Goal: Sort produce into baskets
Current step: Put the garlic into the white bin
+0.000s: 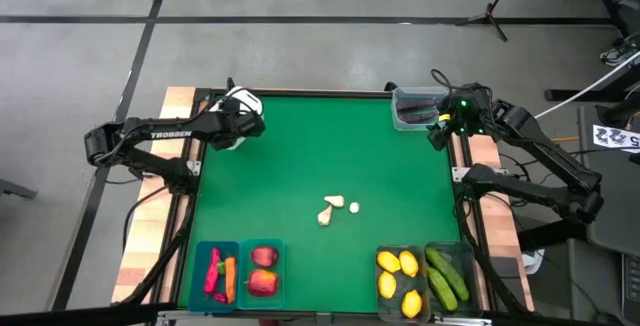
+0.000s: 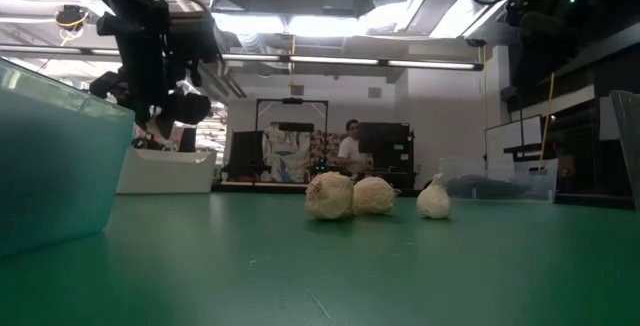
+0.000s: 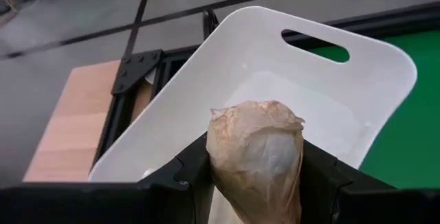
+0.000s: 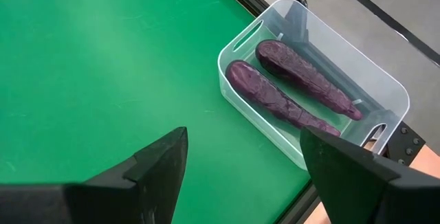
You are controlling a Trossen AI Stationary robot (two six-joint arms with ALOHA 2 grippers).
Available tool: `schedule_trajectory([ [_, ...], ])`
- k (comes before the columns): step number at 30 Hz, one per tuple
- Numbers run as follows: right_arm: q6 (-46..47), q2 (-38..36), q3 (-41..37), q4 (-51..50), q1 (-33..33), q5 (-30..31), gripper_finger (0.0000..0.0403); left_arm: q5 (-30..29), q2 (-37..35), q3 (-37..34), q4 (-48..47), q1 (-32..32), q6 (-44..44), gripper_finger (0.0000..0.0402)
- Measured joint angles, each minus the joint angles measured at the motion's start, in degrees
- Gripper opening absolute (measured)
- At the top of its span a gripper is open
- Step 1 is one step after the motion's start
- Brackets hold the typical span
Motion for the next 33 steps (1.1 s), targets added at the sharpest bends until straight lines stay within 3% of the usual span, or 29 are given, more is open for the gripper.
schedule_trajectory([
  [6, 0.0, 0.0, 0.0, -0.1, 0.0, 0.0, 0.0282, -0.2, 0.0, 0.0, 0.0, 1.9, 5.1, 0.0151],
  [16, 0.0, 0.0, 0.0, -0.2, 0.0, -0.1, 0.0282, 1.2, 0.0, 0.0, -0.3, 2.4, 7.7, 0.0278],
  [22, 0.0, 0.0, 0.0, -0.3, 0.0, -0.1, 0.0282, 1.4, 0.0, 0.0, 1.1, 0.0, 7.7, 0.0300],
  [27, 0.0, 0.0, 0.0, -0.1, 0.0, -0.1, 0.0282, 6.6, -0.8, 0.0, 12.9, -7.2, 16.2, 0.0295],
  [33, 0.0, 0.0, 0.0, -0.1, 0.0, -0.2, 0.0282, 21.0, -0.8, 0.0, 34.8, -19.7, 31.1, 0.0291],
])
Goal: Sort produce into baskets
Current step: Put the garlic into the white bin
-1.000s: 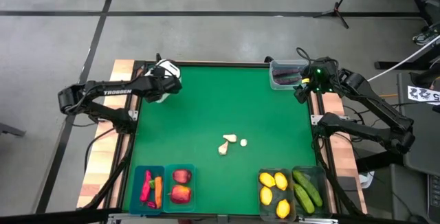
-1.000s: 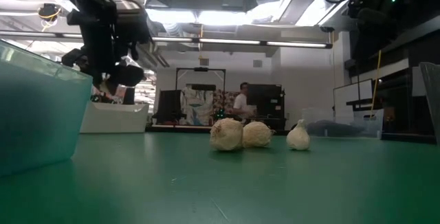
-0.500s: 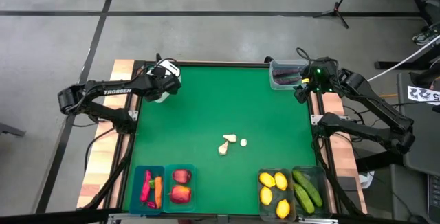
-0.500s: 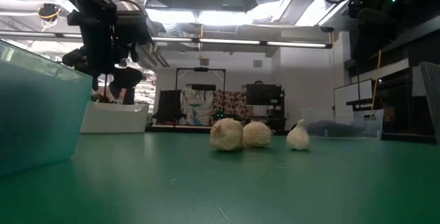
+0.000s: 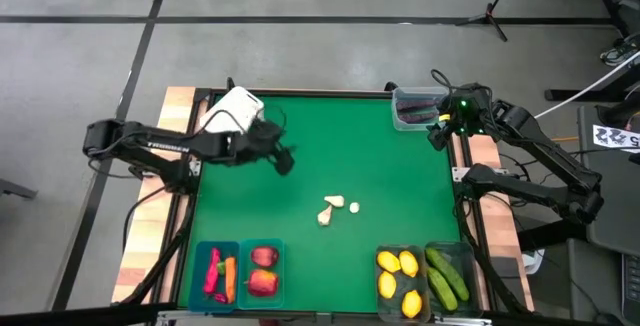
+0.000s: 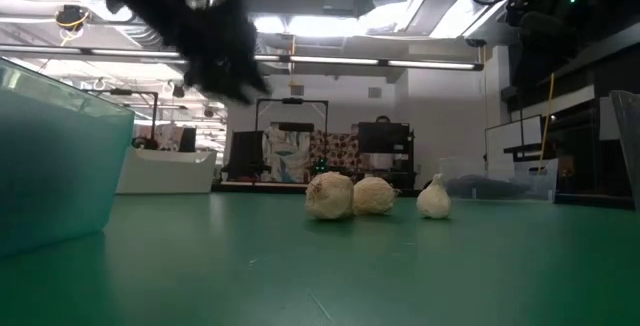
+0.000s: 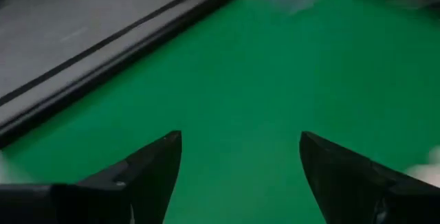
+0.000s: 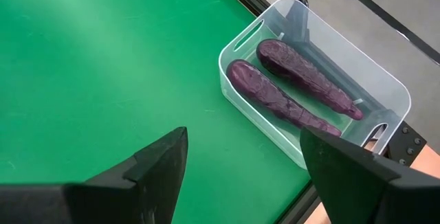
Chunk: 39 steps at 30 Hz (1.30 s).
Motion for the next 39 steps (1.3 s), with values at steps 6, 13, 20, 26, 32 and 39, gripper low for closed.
schedule_trajectory([
  [6, 0.0, 0.0, 0.0, 0.1, 0.0, 0.0, 0.0282, 1.7, 2.7, 0.0, 15.8, -12.6, 2.3, 0.0290],
  [13, 0.0, 0.0, 0.0, 0.1, 0.0, 0.0, 0.0282, 0.8, 11.1, 0.0, 30.3, -23.1, 7.2, 0.0290],
  [20, 0.2, 0.0, 0.0, 0.1, 0.0, 0.0, 0.0282, -2.1, 23.7, 2.4, 42.2, -26.0, 12.5, 0.0290],
  [26, 0.6, 0.0, 0.0, 0.1, 0.0, 0.0, 0.0282, -4.8, 33.6, 7.8, 43.0, -25.9, 11.7, 0.0290],
  [32, 0.7, 0.0, 0.0, 0.0, 0.0, 0.0, 0.0282, -6.3, 39.4, 13.7, 41.0, -26.0, 8.2, 0.0290],
  [39, 0.7, 0.0, 0.0, 0.0, 0.0, 0.0, 0.0282, -12.5, 40.5, 18.6, 28.1, -27.8, 1.7, 0.0290],
])
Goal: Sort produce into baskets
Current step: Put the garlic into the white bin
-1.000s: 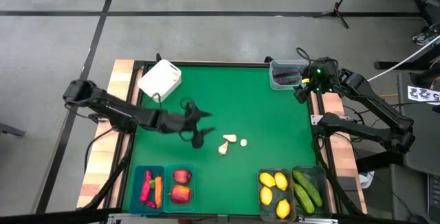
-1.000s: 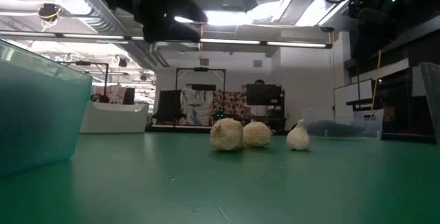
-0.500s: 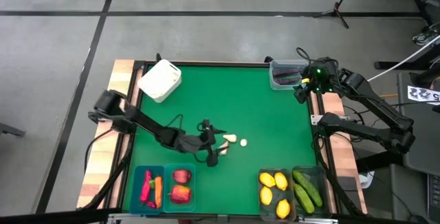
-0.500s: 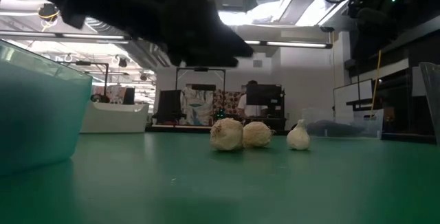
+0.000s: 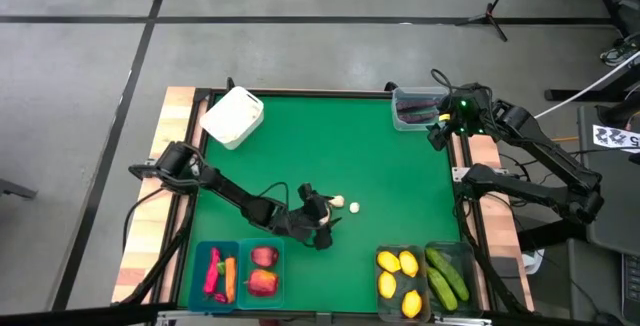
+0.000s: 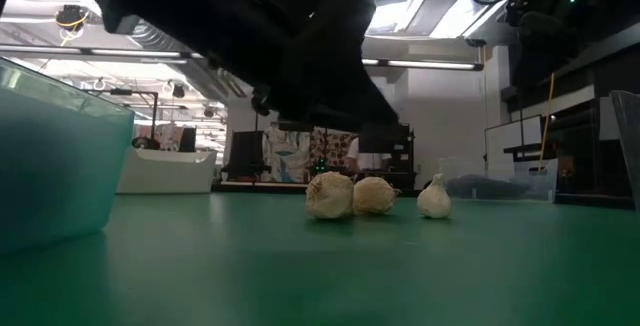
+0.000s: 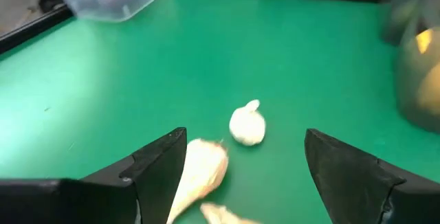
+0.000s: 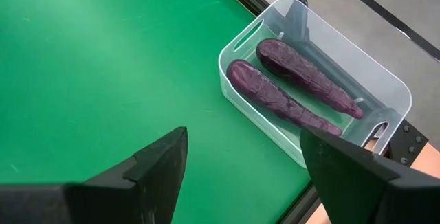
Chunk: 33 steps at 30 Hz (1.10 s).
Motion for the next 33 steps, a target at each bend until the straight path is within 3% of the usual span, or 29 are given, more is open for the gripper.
schedule_trajectory([
  [6, 0.0, 0.0, 0.0, 0.0, 0.0, 0.0, 0.0282, -2.6, 0.2, 0.9, -4.8, -1.1, -8.8, 0.0290],
  [10, 0.0, 0.0, 0.0, 0.0, 0.0, 0.0, 0.0282, -2.6, 0.4, 0.9, -6.9, -1.3, -9.8, 0.0290],
  [15, 0.0, 0.0, 0.0, 0.0, 0.0, 0.0, 0.0282, 1.8, 0.4, 0.9, -7.6, -0.8, -5.6, 0.0290],
  [33, 0.8, 0.0, 0.0, 0.1, 0.0, 0.6, 0.0282, 2.8, 1.9, 0.9, -8.2, -0.3, -15.1, 0.0290],
])
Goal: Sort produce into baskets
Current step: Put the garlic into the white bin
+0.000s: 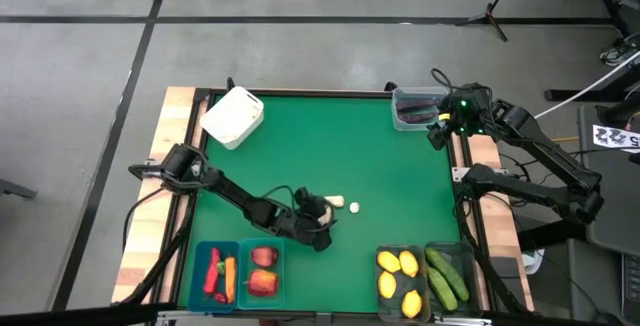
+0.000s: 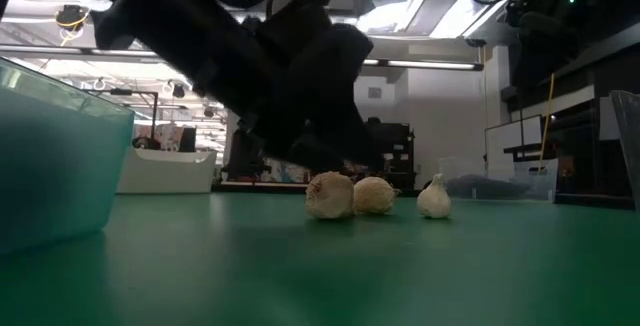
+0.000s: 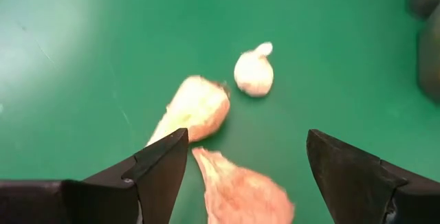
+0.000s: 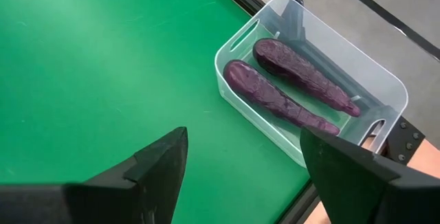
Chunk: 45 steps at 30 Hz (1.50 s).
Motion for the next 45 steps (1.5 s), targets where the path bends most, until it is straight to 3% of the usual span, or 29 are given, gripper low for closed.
schedule_trajectory([
  [6, 0.0, 0.0, 0.0, 0.0, 0.0, 0.0, 0.0282, 1.6, 1.4, 0.0, -1.2, 0.0, -0.1, 0.0290],
  [19, -0.2, 0.0, 0.0, 0.0, 0.0, 0.0, 0.0282, 1.6, 1.5, 1.6, -13.7, 1.6, -0.8, 0.0290],
  [33, -0.2, 0.0, 0.0, -0.2, 0.0, 0.0, 0.0282, 4.2, 1.4, 1.7, -14.2, 5.4, 4.5, 0.0288],
  [37, -0.2, 0.0, 0.0, -0.1, 0.0, 0.0, 0.0282, 5.0, 1.4, 1.7, -14.1, 5.4, 4.5, 0.0262],
  [45, -0.2, 0.0, 0.0, -0.2, 0.0, 0.0, 0.0282, 7.2, 1.4, 1.7, -13.9, 5.3, 3.5, 0.0172],
])
